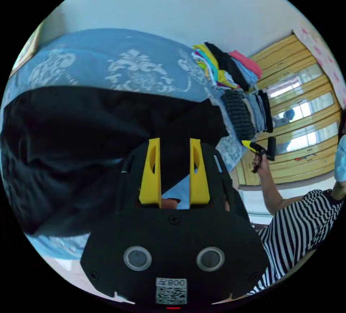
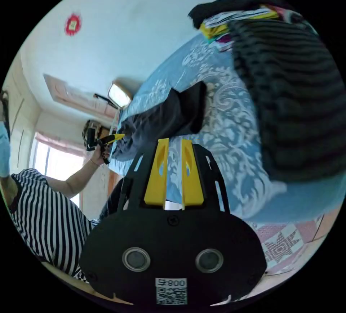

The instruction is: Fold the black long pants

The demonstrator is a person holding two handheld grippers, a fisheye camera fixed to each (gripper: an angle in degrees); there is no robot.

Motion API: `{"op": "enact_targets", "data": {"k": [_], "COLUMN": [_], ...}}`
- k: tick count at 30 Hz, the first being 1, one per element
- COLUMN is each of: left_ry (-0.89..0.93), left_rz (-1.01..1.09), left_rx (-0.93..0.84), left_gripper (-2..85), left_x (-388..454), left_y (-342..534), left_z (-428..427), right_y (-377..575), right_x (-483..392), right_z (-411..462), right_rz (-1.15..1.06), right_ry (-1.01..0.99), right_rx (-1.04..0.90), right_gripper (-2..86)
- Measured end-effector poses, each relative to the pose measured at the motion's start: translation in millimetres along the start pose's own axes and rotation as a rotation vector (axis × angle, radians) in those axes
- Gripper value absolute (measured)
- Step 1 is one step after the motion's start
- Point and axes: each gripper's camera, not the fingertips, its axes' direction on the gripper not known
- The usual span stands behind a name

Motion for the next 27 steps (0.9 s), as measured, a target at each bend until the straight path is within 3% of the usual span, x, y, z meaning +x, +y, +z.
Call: {"op": "enact_targets", "data": {"k": [8, 16, 21, 27], "left_ry": [-0.192, -0.158, -0.051, 0.019], "left_rz": [0.034, 0.019, 0.032, 0.169], "left_rx": [-0.082, -0.123, -0.05, 0.052], "left_gripper": [11.9, 5.6, 2.1, 1.7], "left_x": [-3.5, 7.8, 34.0, 99.4], "left_y": [-1.7, -2.0, 3.6, 40.0], "left_z": [-12.3, -19.9, -64.9, -129.6], "right_y": [-168.6, -254.7, -278.1, -253.2], "right_x": [-87.7, -116.6, -153.4, -195.5], "right_z": [57.3, 110.9, 60.3, -69.2], "right_rz": [-0.16, -0.174, -0.256, -0.493], "right_ry": [0.283, 0.368, 0.175, -0.235], "right_rx": [-0.097, -0.342, -0.238, -0.049], "right_gripper": [9.2, 5.9, 2.5, 1.7]}}
